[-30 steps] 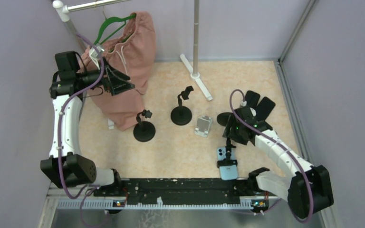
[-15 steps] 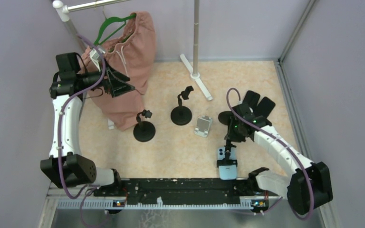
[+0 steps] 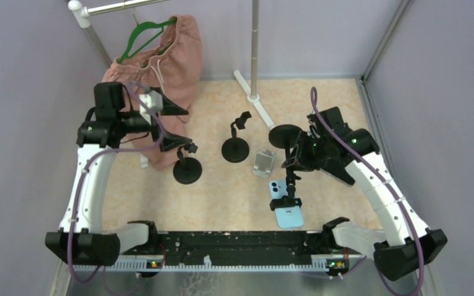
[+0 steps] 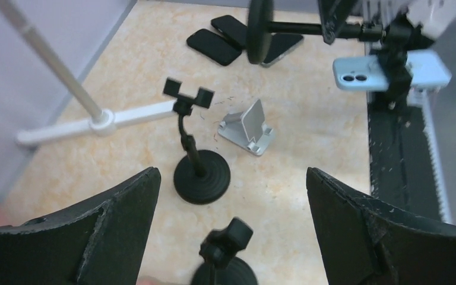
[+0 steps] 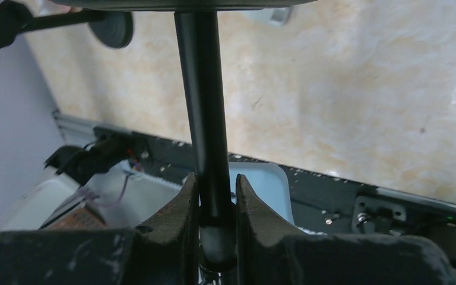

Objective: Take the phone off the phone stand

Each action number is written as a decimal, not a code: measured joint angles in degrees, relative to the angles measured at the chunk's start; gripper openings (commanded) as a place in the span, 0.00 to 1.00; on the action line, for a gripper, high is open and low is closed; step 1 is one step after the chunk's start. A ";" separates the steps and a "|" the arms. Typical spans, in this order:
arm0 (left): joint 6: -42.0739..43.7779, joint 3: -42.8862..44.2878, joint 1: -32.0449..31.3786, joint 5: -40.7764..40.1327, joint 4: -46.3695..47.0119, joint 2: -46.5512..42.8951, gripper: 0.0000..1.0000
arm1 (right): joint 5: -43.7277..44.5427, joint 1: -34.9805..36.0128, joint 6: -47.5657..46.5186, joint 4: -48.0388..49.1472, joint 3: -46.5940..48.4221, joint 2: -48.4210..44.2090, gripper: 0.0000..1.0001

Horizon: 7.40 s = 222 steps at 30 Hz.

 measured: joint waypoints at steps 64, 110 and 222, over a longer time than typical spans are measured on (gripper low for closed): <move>12.50 -19.65 -50.64 -48.19 25.35 -9.57 0.00 | -21.42 16.50 1.57 -1.44 51.76 28.35 0.93; -77.57 -8.15 -31.41 -13.92 56.46 -2.29 0.00 | -32.81 -0.61 22.05 77.29 21.24 7.96 0.89; -51.08 -23.37 -29.73 -25.83 47.41 -9.97 0.00 | -4.39 26.43 1.38 66.90 6.21 0.81 0.00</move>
